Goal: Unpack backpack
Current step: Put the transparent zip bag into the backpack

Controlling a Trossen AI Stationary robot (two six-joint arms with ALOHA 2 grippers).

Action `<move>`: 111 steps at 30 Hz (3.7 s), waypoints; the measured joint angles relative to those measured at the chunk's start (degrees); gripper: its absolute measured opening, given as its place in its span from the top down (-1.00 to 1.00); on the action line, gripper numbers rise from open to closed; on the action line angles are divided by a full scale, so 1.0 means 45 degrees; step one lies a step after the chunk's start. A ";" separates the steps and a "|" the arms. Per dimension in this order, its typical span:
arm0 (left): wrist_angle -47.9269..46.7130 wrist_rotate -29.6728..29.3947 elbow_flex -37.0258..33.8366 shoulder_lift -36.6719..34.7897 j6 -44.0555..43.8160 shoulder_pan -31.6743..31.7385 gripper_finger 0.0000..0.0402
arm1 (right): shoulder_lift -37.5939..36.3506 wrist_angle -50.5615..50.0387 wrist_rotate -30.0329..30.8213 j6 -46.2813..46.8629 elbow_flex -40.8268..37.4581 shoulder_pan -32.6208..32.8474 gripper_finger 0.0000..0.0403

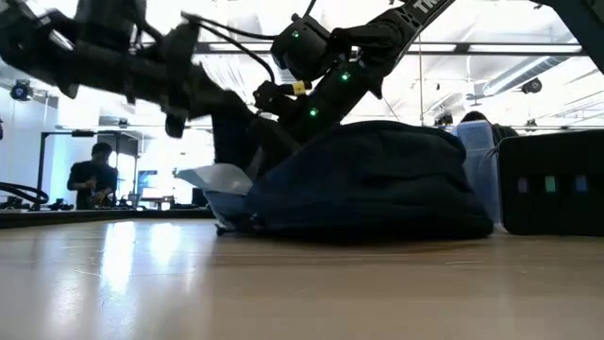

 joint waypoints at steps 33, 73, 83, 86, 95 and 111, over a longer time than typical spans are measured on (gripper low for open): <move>-0.2103 -0.6211 0.0232 -0.0340 -0.0343 -0.4699 1.00 | -0.0181 -0.6677 -0.2684 -0.2178 0.4350 0.0266 0.32; -0.0813 -0.6635 0.0770 0.0928 0.0145 -0.4738 1.00 | 0.2030 -0.1322 -0.3321 0.0457 0.1777 0.1499 1.00; -0.6903 -0.6606 0.2907 -0.0381 0.1161 -0.4609 0.87 | 0.1932 -0.2020 -0.3083 0.0315 0.1923 0.1464 1.00; -1.0555 -0.6604 0.3947 -0.0884 0.0299 -0.4496 0.68 | 0.1815 -0.2144 -0.3011 0.0315 0.1914 0.1487 1.00; -1.8255 -0.4398 0.7297 -0.1110 -0.4922 -0.4466 0.12 | 0.1589 -0.2335 -0.2967 0.0414 0.2035 0.1558 1.00; -2.1639 -0.0091 0.5507 0.1671 -0.9508 -0.4621 0.36 | 0.1027 -0.6254 -0.2821 -0.0855 0.2125 0.1468 1.00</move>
